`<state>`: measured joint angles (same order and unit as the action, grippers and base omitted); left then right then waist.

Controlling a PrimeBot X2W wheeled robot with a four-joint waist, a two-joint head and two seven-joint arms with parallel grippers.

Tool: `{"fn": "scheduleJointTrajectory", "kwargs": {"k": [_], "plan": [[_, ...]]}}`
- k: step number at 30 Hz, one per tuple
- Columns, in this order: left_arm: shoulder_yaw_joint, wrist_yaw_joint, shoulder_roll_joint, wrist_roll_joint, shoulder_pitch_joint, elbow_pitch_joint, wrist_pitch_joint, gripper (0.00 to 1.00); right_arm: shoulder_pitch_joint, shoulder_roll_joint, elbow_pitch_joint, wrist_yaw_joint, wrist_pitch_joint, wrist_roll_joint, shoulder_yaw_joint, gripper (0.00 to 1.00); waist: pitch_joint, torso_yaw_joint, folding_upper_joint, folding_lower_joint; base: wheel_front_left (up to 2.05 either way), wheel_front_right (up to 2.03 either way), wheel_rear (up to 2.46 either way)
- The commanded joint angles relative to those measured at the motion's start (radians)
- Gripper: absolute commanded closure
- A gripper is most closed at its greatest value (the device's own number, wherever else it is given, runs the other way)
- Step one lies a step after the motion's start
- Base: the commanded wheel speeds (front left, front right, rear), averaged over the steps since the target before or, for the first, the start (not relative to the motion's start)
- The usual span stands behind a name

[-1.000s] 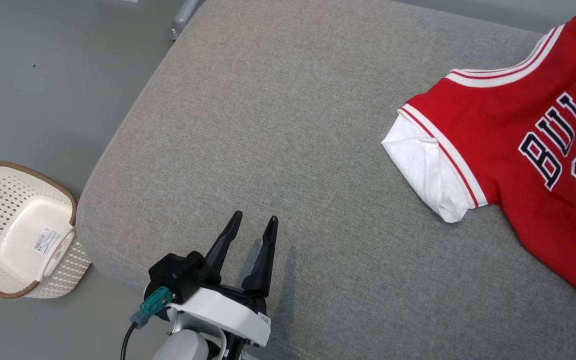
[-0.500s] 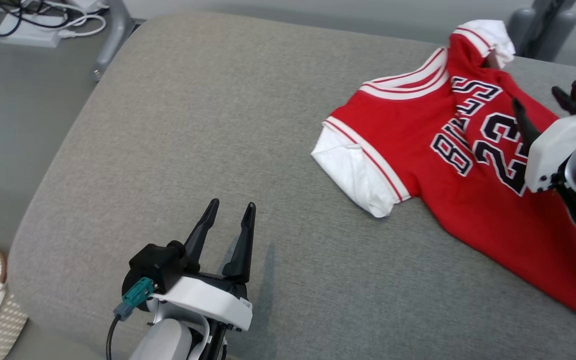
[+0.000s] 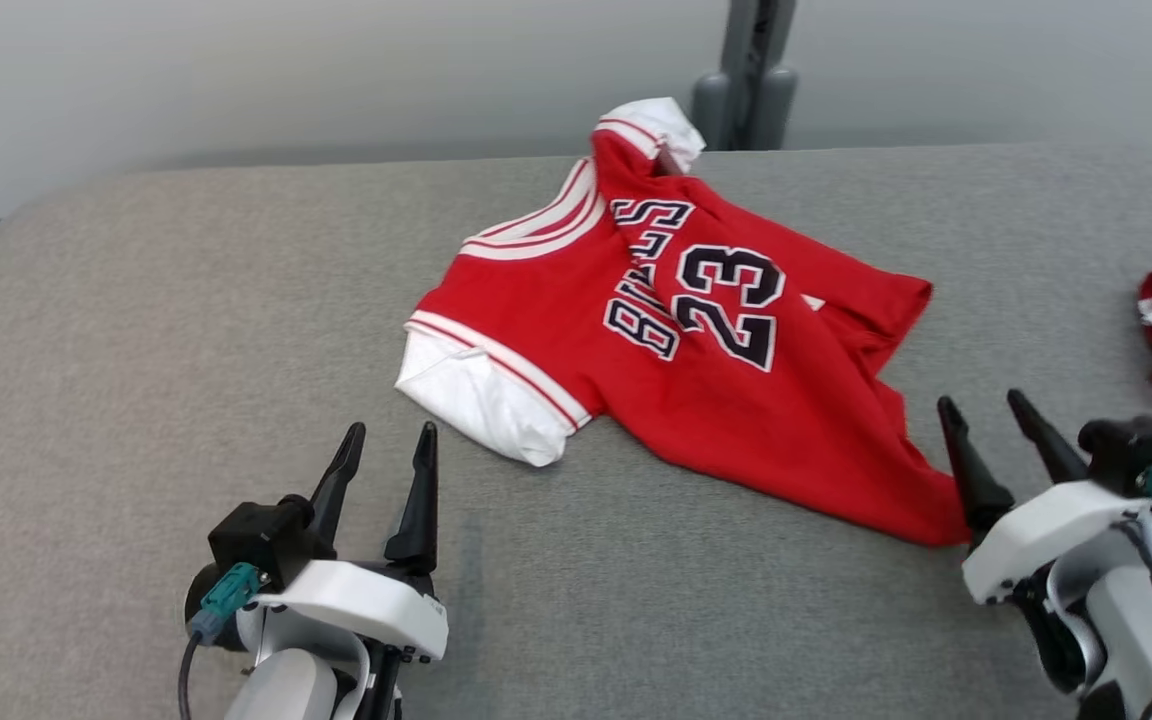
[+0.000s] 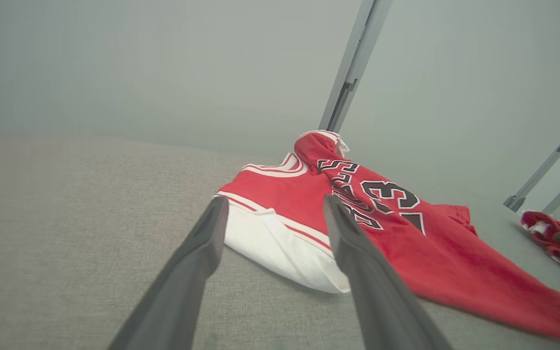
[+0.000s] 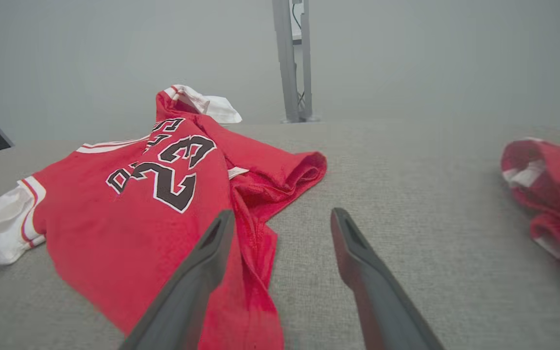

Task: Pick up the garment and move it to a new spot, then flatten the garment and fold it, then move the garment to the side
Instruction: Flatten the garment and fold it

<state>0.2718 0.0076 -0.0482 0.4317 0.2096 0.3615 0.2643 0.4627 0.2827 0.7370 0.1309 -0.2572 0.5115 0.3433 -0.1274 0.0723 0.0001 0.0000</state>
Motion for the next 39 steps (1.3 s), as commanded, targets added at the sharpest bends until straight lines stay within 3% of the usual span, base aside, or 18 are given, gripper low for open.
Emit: {"fn": "scheduleJointTrajectory", "kwargs": {"k": [1,8,18,28,38,39], "plan": [[-0.011,0.013,-0.005,-0.008,-0.005,0.026,0.001,0.0,-0.052,-0.021,-0.048,0.0,-0.008,-0.017,-0.039,0.0,0.035,-0.09,-0.0001,0.0,0.0,0.0,0.0],[-0.044,0.054,-0.007,-0.007,0.062,0.183,0.0,0.0,-0.224,-0.122,-0.27,0.0,-0.006,-0.142,-0.175,0.0,0.013,-0.195,-0.0001,0.0,0.0,0.0,0.0],[-0.05,0.112,-0.066,-0.047,0.261,0.411,-0.055,0.0,-0.298,-0.197,-0.446,0.0,0.065,-0.227,-0.228,0.0,-0.045,-0.284,-0.0001,0.0,0.0,0.0,0.0],[-0.025,0.144,-0.125,-0.082,0.398,0.581,-0.132,0.0,-0.316,-0.219,-0.491,0.0,0.079,-0.243,-0.235,0.0,-0.085,-0.32,-0.0001,0.0,0.0,0.0,0.0],[0.003,0.117,-0.138,-0.091,0.46,0.682,-0.143,0.0,-0.313,-0.228,-0.496,0.0,0.073,-0.247,-0.247,0.0,-0.113,-0.318,-0.0001,0.0,0.0,0.0,0.0],[0.004,0.113,-0.136,-0.088,0.463,0.687,-0.139,0.54,-0.312,-0.228,-0.495,0.0,0.074,-0.249,-0.249,0.0,-0.115,-0.316,-0.0001,0.0,0.0,0.0,0.0]]}}
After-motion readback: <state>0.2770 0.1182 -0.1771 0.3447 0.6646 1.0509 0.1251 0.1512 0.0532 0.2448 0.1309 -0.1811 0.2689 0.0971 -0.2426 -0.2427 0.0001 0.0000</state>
